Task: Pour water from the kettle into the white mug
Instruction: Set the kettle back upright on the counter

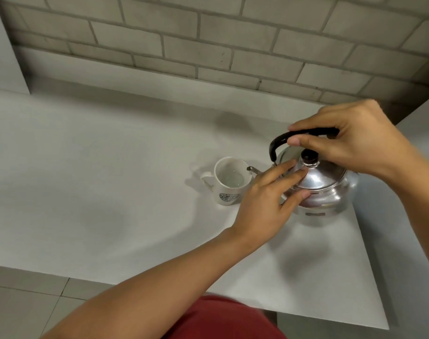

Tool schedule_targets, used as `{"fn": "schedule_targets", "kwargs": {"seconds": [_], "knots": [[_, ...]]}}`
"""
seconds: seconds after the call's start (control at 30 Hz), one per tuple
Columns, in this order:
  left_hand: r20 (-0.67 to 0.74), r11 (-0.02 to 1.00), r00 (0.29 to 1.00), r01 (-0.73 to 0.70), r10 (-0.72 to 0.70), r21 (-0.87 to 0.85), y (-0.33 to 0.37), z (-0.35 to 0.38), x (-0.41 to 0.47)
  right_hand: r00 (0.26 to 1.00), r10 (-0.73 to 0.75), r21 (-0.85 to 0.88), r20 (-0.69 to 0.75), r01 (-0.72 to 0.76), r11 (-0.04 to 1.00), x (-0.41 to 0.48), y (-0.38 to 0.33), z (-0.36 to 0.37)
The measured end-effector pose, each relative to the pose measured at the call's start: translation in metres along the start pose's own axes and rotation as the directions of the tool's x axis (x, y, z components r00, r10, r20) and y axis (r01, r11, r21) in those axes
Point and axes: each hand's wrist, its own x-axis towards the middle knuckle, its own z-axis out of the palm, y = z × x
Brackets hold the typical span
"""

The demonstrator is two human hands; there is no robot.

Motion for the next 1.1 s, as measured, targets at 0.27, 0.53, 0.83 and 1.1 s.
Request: {"fn": "schedule_targets", "kwargs": {"seconds": [0.27,0.53,0.83,1.1], "knots": [[0.126,0.972,0.987,-0.124,0.1,0.201,-0.007,-0.004,0.002,0.948,0.23,0.271,-0.219,-0.168,0.948,-0.048,0.034,0.033],[0.024,0.998,0.999,0.036,-0.037,0.061,-0.002,-0.025,0.058,0.887,0.416,0.474,-0.2,-0.284,0.834,-0.064,0.063,0.051],[0.245,0.977,0.967,0.013,-0.067,0.213,-0.006,-0.023,0.14,0.84,0.495,0.574,-0.222,-0.298,0.763,-0.022,0.101,0.066],[0.102,0.964,0.989,0.075,-0.104,0.254,-0.054,-0.011,0.223,0.75,0.654,0.646,-0.1,-0.451,0.615,0.012,0.168,0.091]]}}
